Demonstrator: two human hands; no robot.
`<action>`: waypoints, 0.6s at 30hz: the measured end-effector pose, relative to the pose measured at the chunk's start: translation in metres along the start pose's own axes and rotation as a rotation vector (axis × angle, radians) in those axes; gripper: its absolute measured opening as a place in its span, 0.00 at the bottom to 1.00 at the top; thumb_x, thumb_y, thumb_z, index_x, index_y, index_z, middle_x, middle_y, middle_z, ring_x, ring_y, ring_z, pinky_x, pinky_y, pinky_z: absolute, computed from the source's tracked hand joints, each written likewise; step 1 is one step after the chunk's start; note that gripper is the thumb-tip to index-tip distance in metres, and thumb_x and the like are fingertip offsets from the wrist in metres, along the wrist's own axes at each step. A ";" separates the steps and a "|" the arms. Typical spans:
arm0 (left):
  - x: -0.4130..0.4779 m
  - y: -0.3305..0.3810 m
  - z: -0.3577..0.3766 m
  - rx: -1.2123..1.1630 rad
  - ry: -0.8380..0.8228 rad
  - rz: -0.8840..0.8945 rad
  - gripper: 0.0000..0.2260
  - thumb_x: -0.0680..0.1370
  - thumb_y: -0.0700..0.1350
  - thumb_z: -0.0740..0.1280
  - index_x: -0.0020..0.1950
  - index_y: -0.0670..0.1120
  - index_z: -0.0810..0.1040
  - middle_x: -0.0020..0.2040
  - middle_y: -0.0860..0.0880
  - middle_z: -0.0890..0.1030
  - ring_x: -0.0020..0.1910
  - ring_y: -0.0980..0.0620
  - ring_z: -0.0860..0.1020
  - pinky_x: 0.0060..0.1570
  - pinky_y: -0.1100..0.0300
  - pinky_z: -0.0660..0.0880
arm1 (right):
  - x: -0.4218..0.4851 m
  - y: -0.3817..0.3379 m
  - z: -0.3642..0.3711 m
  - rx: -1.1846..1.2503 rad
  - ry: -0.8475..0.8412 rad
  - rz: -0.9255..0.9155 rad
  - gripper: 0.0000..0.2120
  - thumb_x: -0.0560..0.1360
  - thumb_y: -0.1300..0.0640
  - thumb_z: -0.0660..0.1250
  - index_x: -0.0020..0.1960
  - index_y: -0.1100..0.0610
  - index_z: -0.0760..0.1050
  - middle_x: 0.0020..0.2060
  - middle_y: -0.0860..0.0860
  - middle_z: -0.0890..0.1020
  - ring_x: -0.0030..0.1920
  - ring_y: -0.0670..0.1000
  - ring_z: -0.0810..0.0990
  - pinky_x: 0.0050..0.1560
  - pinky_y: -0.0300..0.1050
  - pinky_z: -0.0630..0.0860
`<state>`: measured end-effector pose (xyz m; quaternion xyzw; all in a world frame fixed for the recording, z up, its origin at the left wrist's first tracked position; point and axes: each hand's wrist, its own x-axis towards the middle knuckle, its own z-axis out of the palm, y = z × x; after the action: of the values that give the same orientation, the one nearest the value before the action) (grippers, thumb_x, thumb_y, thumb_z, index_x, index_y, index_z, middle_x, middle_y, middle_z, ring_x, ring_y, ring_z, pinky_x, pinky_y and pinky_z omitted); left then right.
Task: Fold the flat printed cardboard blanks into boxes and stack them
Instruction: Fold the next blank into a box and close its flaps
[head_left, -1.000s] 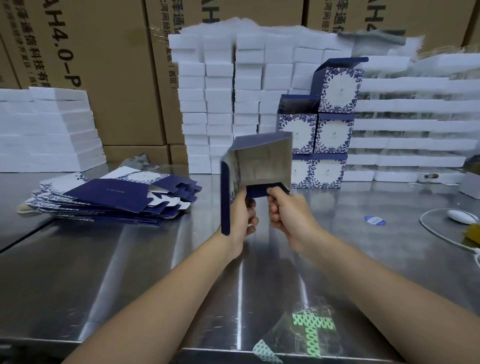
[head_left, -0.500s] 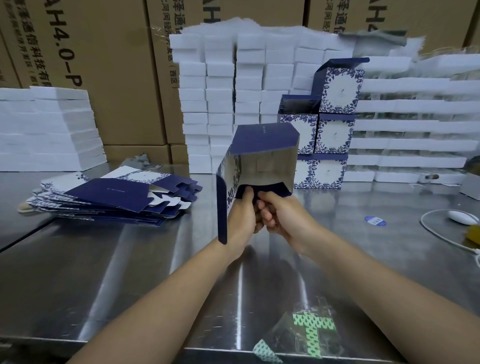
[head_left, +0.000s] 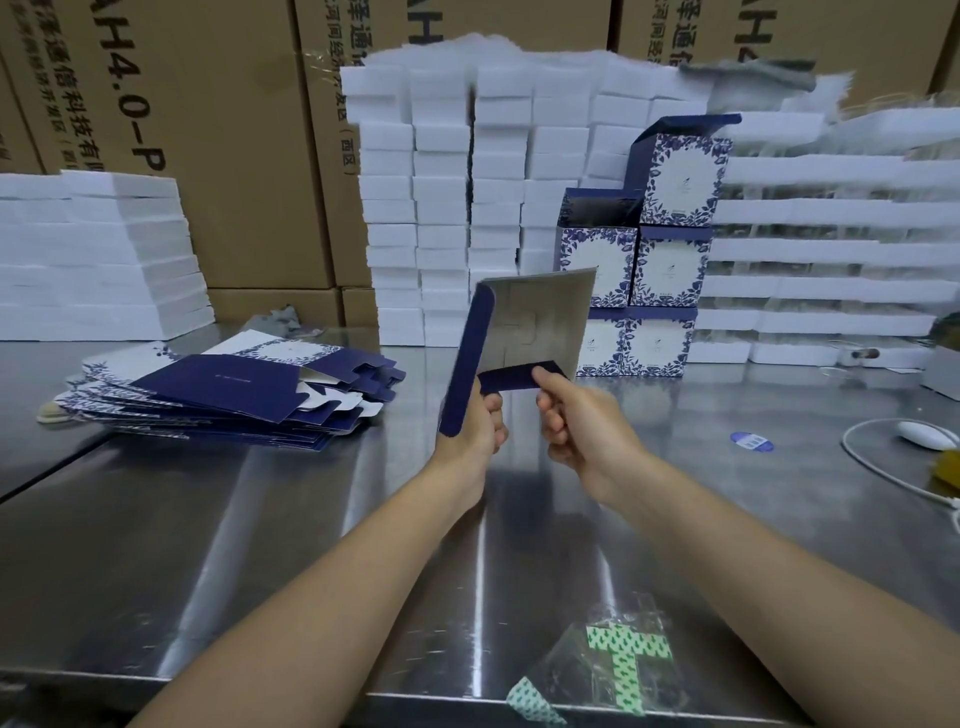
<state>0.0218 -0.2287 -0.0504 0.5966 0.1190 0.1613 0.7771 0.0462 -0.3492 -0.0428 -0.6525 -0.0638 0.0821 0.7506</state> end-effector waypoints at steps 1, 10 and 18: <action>0.001 0.000 0.000 -0.007 -0.003 -0.004 0.20 0.88 0.50 0.52 0.36 0.51 0.62 0.27 0.54 0.60 0.27 0.55 0.57 0.24 0.65 0.56 | 0.001 0.000 0.000 0.011 0.022 -0.004 0.19 0.81 0.48 0.70 0.34 0.52 0.74 0.24 0.47 0.70 0.22 0.45 0.65 0.24 0.37 0.60; 0.016 -0.003 -0.012 -0.033 -0.015 0.066 0.21 0.88 0.51 0.58 0.35 0.50 0.67 0.25 0.54 0.66 0.24 0.55 0.64 0.27 0.63 0.62 | 0.006 0.001 -0.005 -0.124 -0.088 -0.030 0.15 0.79 0.42 0.73 0.44 0.53 0.79 0.32 0.47 0.81 0.28 0.45 0.76 0.29 0.37 0.67; 0.056 -0.017 -0.050 -0.007 0.010 -0.017 0.17 0.88 0.39 0.53 0.40 0.49 0.68 0.35 0.50 0.69 0.31 0.52 0.66 0.27 0.65 0.67 | 0.011 -0.007 -0.016 -0.215 0.347 -0.567 0.16 0.81 0.62 0.62 0.66 0.49 0.75 0.64 0.47 0.78 0.53 0.34 0.76 0.52 0.27 0.71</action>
<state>0.0565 -0.1660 -0.0799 0.5921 0.1274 0.1579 0.7799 0.0603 -0.3633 -0.0383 -0.6882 -0.1223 -0.2489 0.6704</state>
